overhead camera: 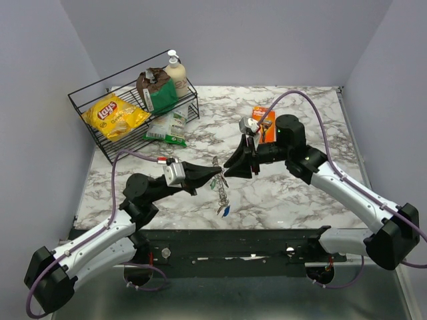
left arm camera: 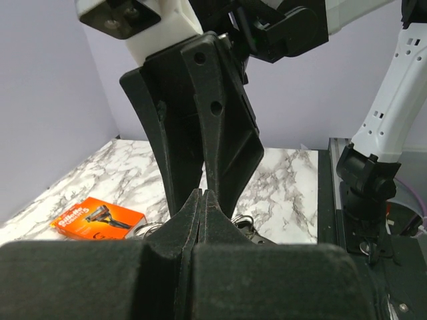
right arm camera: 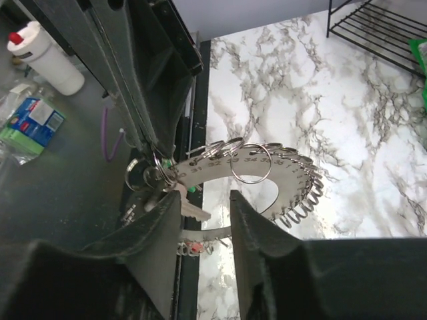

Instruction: Put the keys on the keyring

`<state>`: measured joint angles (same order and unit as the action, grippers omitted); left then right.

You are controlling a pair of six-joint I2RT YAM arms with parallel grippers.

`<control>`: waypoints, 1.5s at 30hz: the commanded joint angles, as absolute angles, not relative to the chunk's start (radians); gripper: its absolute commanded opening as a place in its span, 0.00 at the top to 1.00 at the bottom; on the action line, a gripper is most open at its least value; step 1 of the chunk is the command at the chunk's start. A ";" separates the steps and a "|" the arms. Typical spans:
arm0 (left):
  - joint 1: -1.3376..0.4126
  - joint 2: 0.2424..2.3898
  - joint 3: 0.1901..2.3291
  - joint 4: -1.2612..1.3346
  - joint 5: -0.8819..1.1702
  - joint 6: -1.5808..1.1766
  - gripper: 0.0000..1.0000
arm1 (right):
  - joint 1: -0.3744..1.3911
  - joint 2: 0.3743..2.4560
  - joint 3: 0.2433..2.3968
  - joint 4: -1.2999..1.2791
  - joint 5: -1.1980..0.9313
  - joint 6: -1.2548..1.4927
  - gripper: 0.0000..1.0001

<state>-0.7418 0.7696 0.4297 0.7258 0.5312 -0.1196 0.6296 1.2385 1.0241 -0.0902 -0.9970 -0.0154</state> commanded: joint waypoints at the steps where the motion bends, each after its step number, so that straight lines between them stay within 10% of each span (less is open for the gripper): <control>1: -0.747 0.726 0.433 0.773 0.499 -0.094 1.00 | 0.634 1.201 1.000 -0.094 -0.904 -0.029 0.47; 20: -0.746 0.781 0.425 0.729 0.368 -0.060 1.00 | 0.635 1.031 0.871 0.024 -0.813 -0.058 0.00; 45: -0.741 1.477 0.349 1.259 0.226 -0.144 1.00 | 0.635 0.969 0.781 0.003 -0.719 -0.028 0.00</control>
<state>-0.7391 1.4715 0.4591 1.0954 0.2676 -0.0887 0.6292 0.9810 0.7979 0.0059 -0.7437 -0.0341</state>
